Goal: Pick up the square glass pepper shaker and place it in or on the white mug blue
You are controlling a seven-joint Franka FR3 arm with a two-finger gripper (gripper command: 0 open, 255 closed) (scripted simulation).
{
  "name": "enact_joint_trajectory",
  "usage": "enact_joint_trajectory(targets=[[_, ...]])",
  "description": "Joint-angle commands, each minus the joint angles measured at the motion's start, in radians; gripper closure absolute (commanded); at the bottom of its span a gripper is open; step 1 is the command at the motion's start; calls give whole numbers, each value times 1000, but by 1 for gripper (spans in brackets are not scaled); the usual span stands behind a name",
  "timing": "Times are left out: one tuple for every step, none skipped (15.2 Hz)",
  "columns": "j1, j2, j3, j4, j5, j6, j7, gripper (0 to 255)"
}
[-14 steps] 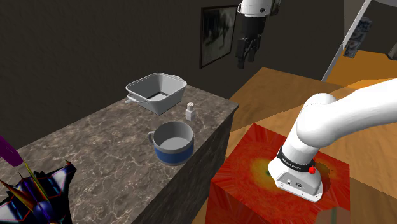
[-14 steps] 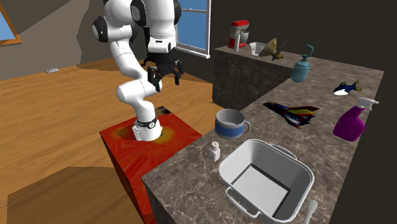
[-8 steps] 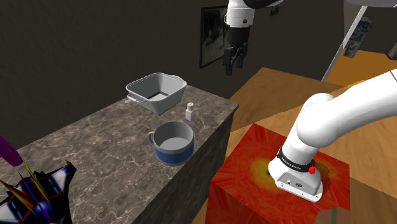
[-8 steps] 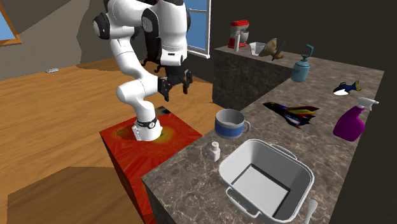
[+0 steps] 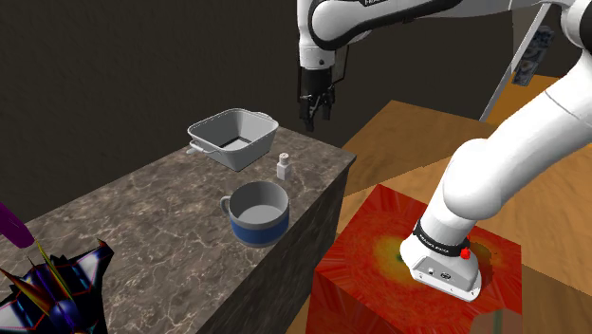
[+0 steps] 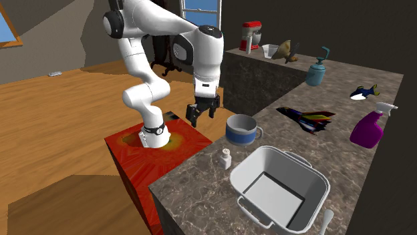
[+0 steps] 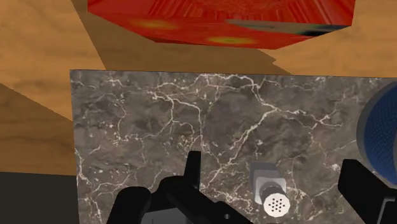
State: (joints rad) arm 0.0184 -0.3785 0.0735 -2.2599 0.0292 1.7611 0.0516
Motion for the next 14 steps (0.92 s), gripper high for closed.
enact_joint_trajectory(targets=[[3, 81, 10, 30, -1, 37, 8, 0], [5, 120, 14, 46, -3, 53, 12, 0], [7, 159, 19, 62, -4, 68, 17, 0], [9, 198, 23, 80, -6, 82, 21, 0], [11, 237, 27, 98, -9, 96, 26, 0], [13, 277, 31, 118, -12, 108, 31, 0], [16, 317, 35, 140, -15, 119, 35, 0], [18, 357, 38, 162, -18, 129, 40, 0], [21, 397, 41, 186, -22, 138, 45, 0], [24, 437, 44, 210, -26, 146, 50, 0], [27, 478, 46, 236, -31, 153, 55, 0], [31, 518, 48, 264, -35, 159, 59, 0], [33, 541, 49, 279, -37, 161, 62, 0], [33, 543, 49, 269, -38, 174, 62, 0]])
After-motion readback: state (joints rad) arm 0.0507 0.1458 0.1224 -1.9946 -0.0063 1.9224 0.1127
